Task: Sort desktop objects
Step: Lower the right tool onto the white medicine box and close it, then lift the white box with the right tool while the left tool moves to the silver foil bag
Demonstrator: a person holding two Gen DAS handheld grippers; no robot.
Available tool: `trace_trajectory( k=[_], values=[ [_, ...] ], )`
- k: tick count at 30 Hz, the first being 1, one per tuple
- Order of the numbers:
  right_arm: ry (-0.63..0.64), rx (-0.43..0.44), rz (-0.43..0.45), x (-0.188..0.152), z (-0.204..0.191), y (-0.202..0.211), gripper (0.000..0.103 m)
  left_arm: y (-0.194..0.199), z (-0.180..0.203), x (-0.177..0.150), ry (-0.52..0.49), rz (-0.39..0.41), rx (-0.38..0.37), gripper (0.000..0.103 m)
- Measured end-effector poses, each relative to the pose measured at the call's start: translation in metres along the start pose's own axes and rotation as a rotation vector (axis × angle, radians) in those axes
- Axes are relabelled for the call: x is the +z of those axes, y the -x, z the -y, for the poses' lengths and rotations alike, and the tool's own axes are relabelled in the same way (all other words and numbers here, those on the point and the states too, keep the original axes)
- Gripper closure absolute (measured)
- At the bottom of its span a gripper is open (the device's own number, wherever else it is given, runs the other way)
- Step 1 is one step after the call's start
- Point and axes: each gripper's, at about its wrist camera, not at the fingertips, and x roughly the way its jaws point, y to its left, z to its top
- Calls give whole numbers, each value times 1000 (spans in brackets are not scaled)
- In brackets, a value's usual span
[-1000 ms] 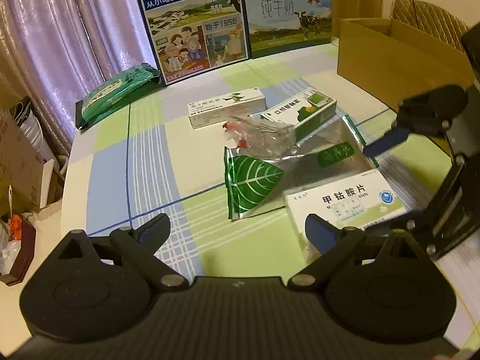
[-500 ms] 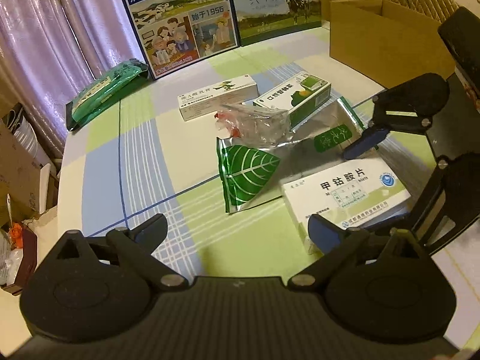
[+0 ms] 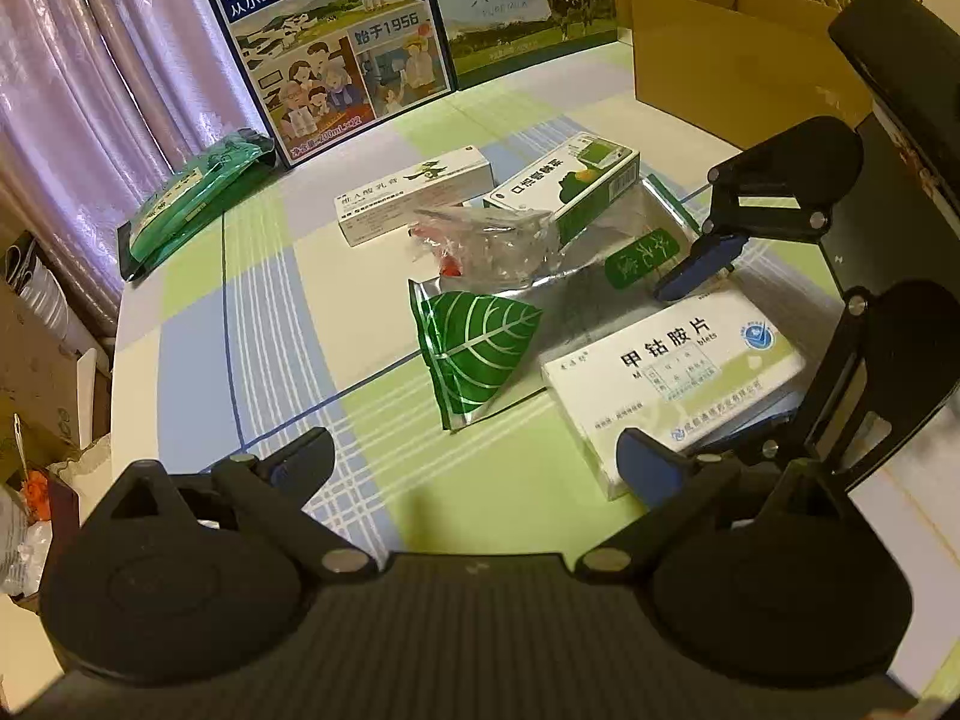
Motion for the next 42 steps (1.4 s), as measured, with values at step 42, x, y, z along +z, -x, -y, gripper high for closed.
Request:
trace_trajectory(
  k=[42],
  values=[
    [-387, -155, -169, -51, 9, 63, 35, -1, 61, 12, -436, 71, -221, 12]
  ],
)
